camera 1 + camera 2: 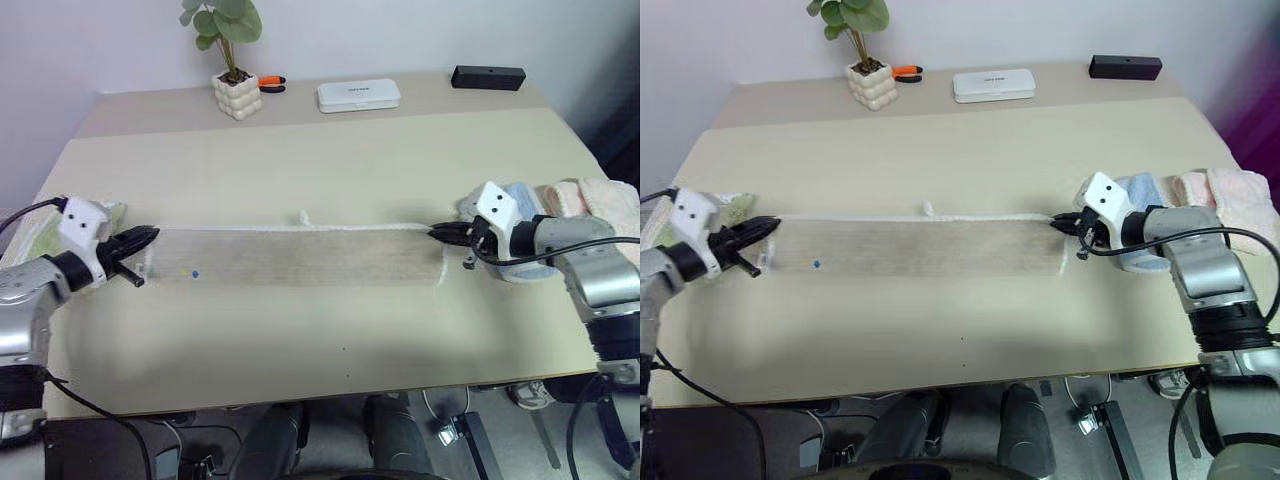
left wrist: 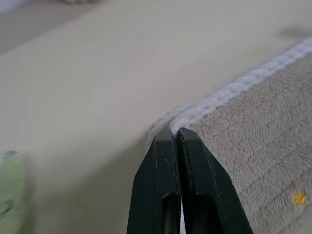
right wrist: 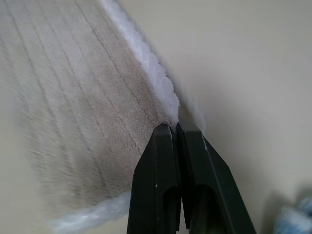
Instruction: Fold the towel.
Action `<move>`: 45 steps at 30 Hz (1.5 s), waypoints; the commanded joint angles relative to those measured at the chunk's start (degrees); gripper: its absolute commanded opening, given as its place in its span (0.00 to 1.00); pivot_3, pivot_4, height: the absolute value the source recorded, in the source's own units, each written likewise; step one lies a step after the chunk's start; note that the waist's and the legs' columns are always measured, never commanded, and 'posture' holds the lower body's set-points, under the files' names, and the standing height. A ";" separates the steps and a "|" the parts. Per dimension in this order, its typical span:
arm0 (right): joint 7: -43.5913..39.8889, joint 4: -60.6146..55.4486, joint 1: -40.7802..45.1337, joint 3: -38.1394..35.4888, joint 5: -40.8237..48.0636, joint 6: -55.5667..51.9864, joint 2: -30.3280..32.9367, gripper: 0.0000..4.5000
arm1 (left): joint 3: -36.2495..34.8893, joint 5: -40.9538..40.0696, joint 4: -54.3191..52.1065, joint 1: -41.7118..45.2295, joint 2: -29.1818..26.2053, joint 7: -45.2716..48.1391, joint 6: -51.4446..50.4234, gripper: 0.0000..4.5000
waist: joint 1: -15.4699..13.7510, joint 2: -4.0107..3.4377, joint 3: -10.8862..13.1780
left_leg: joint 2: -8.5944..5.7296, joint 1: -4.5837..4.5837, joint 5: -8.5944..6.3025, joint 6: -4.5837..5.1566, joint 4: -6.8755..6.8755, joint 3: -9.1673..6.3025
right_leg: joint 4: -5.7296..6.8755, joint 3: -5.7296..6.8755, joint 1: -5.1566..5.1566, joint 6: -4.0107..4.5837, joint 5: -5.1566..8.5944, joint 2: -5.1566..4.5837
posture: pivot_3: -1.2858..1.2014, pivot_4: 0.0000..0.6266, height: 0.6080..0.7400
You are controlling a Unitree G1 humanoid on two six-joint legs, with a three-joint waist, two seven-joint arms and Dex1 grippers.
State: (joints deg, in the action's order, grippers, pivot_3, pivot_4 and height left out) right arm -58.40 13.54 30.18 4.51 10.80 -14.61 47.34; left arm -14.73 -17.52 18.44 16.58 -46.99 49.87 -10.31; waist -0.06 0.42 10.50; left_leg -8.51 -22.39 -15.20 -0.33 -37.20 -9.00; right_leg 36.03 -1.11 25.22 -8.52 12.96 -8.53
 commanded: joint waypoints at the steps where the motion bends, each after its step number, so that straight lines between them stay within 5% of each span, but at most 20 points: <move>1: 1.74 2.46 2.74 -1.27 -1.74 2.10 -0.77 0.00 | 0.76 2.79 4.19 2.61 -0.51 -0.85 3.07 0.00 | 0.58 0.00 0.00 | 0.00 0.00 0.00 0.00 0.00 0.00 | 0.01 0.00 0.00 0.00 0.00 0.00 | 0.52 0.24 1.00; 8: 2.24 4.22 3.63 -1.12 -2.98 3.35 -2.64 0.00 | 3.62 5.39 10.60 7.05 0.82 -1.49 5.02 0.00 | 0.87 0.00 0.00 | 0.00 0.00 0.00 0.00 -0.01 0.00 | 0.03 0.01 0.01 0.00 0.00 0.00 | 0.52 0.24 1.00; 11: 2.68 3.71 3.76 -1.81 -2.75 2.35 -3.29 0.19 | 3.48 5.44 12.10 8.13 1.00 -2.47 3.76 0.19 | 0.89 0.00 0.00 | 0.00 0.00 0.00 0.00 -0.01 0.00 | 0.03 0.00 0.01 0.00 0.00 0.00 | 0.52 0.24 1.00; 15: 4.53 2.49 3.36 -3.00 -3.33 2.70 -2.74 0.62 | 2.19 5.74 11.98 7.76 0.90 -4.92 4.58 0.61 | 0.88 0.00 0.00 | 0.00 0.00 0.00 0.00 -0.02 0.00 | 0.04 0.01 0.01 -0.01 0.00 0.00 | 0.52 0.24 1.00; 16: 5.75 1.59 3.05 -3.87 -3.68 2.82 -2.14 0.63 | 0.51 4.57 11.57 7.58 0.97 -6.03 3.67 0.72 | 0.88 0.00 0.00 | 0.00 0.00 0.00 0.00 -0.02 0.00 | 0.04 0.01 0.02 0.00 0.00 0.00 | 0.52 0.24 1.00; 21: 8.56 -7.04 -1.22 -10.94 0.14 -3.43 0.29 0.63 | -10.20 -4.70 4.31 4.79 2.87 -10.02 -1.60 0.72 | 0.85 0.00 0.00 | 0.00 -0.03 0.00 0.00 -0.01 -0.01 | 0.05 0.00 0.07 -0.01 0.00 -0.01 | 0.52 0.24 1.00; 25: 8.65 -20.79 -9.56 -19.01 10.26 -17.13 0.07 0.91 | -13.55 -8.57 -8.16 -1.07 4.90 -11.25 -4.37 0.72 | 0.66 0.04 -0.03 | 0.00 -0.04 0.00 0.01 -0.03 -0.04 | 0.03 0.00 0.04 -0.01 0.00 0.00 | 0.52 0.24 1.00; 26: 9.37 -25.35 -12.83 -21.73 13.90 -21.47 -0.81 0.99 | -11.77 -8.27 -13.35 -3.52 5.50 -10.77 -4.46 0.72 | 0.55 0.04 -0.04 | 0.00 -0.05 0.00 0.01 -0.03 -0.04 | 0.03 0.00 0.02 -0.01 0.00 -0.01 | 0.52 0.24 1.00; 36: 28.01 -48.66 -33.58 -35.36 38.38 -50.42 -15.30 0.99 | 15.69 -4.65 -40.99 -9.01 13.27 -5.74 -6.37 0.72 | -1.17 0.03 -0.09 | 0.00 0.09 -0.17 0.30 -0.13 -0.05 | 0.00 -0.04 -0.24 0.02 -0.06 -0.01 | 0.52 0.24 1.00; 45: 58.13 -47.66 -27.48 -38.89 49.52 -60.81 -36.33 0.99 | 24.41 -5.24 -43.08 -6.26 18.42 -3.56 -7.27 0.72 | -0.63 -0.25 -0.27 | 0.03 0.18 -0.17 0.30 0.01 -0.02 | 0.01 -0.09 -0.20 0.02 -0.06 0.04 | 0.52 0.24 1.00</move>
State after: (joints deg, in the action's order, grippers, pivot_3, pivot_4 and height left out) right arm -4.36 -34.04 1.63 -32.89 57.38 -74.83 12.36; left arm 9.72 -22.88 -23.01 9.82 -28.64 46.05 -18.12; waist -0.69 0.17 10.23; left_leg -8.48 -22.21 -15.37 -0.03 -37.18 -9.02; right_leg 36.04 -1.19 25.02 -8.50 12.91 -8.49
